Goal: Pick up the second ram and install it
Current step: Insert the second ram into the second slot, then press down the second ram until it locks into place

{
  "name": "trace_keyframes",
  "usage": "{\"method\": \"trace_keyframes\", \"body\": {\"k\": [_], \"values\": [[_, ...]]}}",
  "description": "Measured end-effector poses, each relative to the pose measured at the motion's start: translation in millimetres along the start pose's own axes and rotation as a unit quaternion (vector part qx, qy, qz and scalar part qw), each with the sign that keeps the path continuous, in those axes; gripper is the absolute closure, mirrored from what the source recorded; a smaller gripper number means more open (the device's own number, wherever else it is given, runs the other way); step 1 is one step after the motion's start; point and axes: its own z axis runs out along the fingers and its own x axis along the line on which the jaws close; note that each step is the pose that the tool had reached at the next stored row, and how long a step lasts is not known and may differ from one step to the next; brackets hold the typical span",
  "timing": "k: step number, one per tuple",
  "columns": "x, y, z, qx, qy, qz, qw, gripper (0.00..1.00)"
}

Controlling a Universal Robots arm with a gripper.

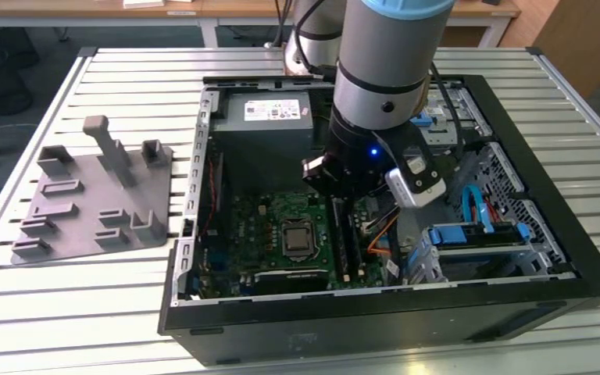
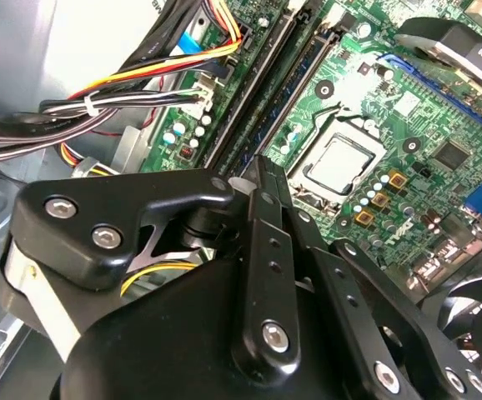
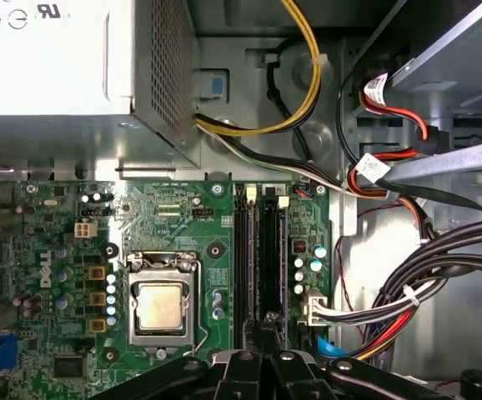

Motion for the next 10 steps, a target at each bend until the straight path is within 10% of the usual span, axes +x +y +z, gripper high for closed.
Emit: {"method": "trace_keyframes", "body": {"k": [10], "values": [[0.0,0.0,-0.3,0.0001,0.0000,0.000,1.0000,0.90]]}}
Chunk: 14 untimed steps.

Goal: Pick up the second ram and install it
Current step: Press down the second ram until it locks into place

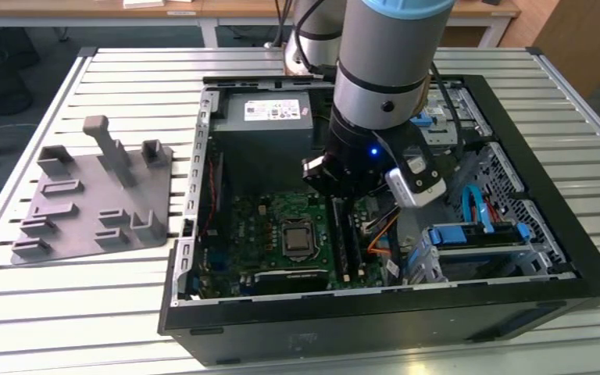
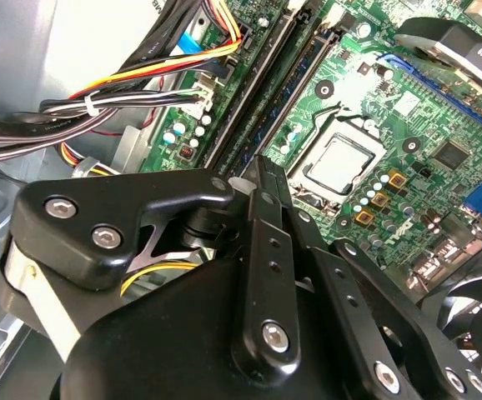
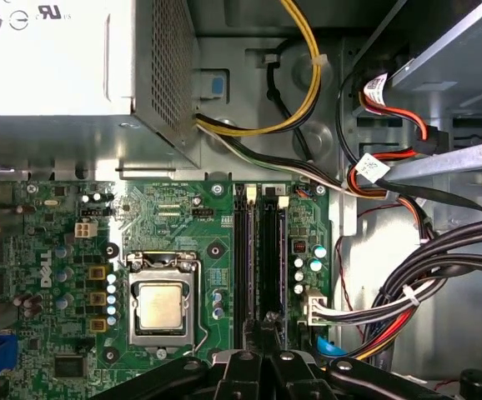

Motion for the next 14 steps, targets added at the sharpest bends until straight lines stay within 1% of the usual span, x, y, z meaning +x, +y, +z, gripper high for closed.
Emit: {"method": "trace_keyframes", "body": {"k": [2,6,11,14], "values": [[0.0,0.0,1.8,-0.0001,0.0000,0.000,1.0000,0.90],[0.1,1.5,9.1,0.0000,0.0000,0.000,1.0000,0.90],[0.4,13.4,18.3,0.0000,-0.0001,0.000,1.0000,0.90],[1.6,19.8,23.9,-0.0006,-0.0010,-0.001,1.0000,0.90]]}}
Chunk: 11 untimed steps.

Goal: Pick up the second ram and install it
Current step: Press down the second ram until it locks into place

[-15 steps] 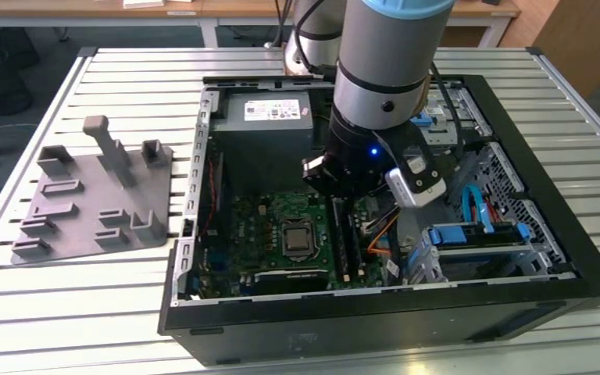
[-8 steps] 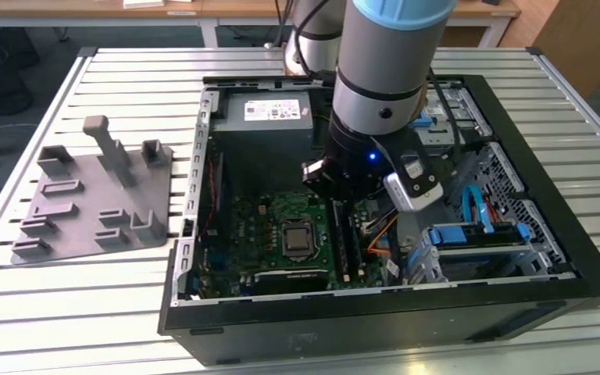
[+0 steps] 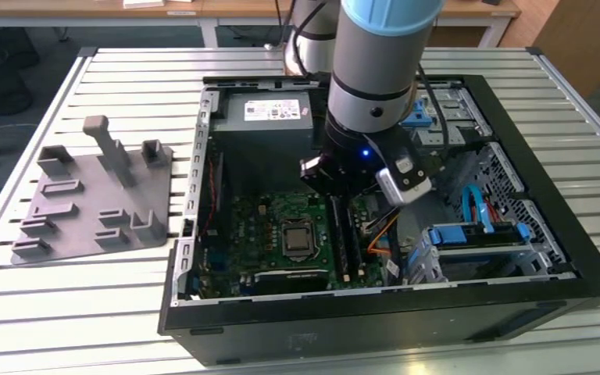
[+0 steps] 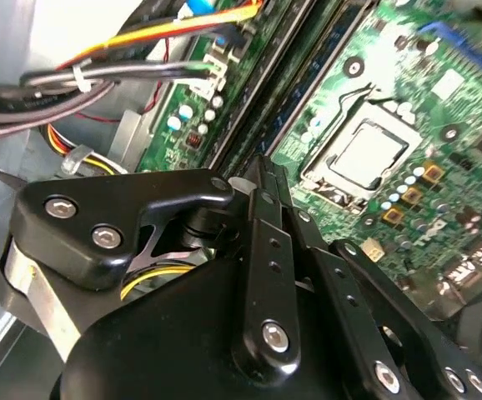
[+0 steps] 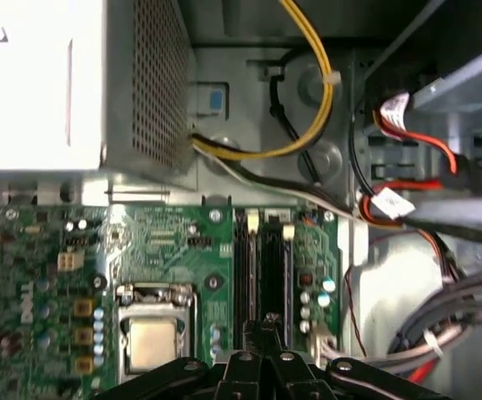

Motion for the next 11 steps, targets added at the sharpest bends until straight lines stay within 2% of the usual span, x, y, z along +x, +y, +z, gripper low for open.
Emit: {"method": "trace_keyframes", "body": {"k": [5,11], "values": [[5.6,8.0,8.4,-0.0026,-0.0028,-0.001,1.0000,0.90],[6.1,20.8,13.2,-0.0029,-0.0030,-0.006,1.0000,0.90]]}}
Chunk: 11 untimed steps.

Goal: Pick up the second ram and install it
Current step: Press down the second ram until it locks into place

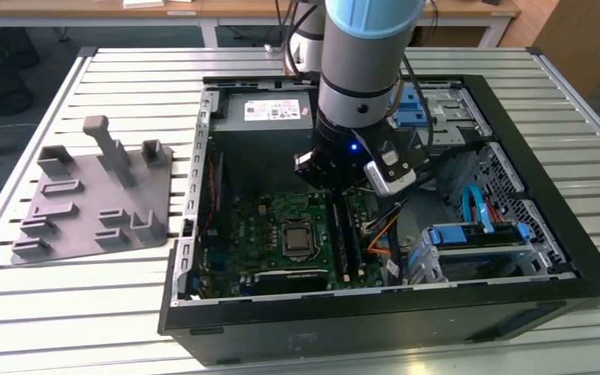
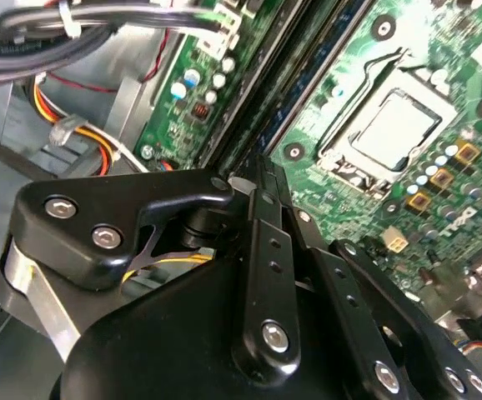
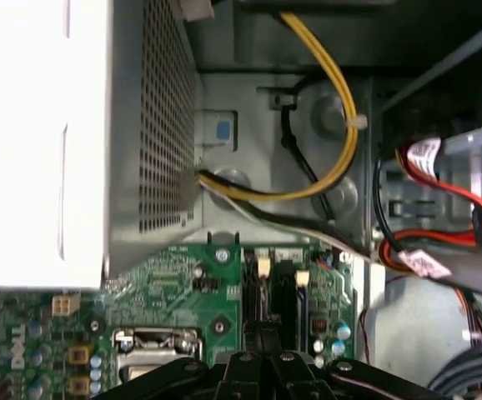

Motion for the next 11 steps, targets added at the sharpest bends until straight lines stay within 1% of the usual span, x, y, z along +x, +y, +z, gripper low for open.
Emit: {"method": "trace_keyframes", "body": {"k": [2,5,8,11], "values": [[-0.1,0.8,1.9,0.0005,0.0001,-0.002,1.0000,0.90],[0.1,1.0,5.6,0.0033,0.0004,-0.006,1.0000,0.90],[0.1,1.3,9.3,0.0047,0.0004,-0.009,0.9999,0.90],[0.1,1.3,9.9,0.0044,-0.0001,-0.009,0.9999,0.90]]}}
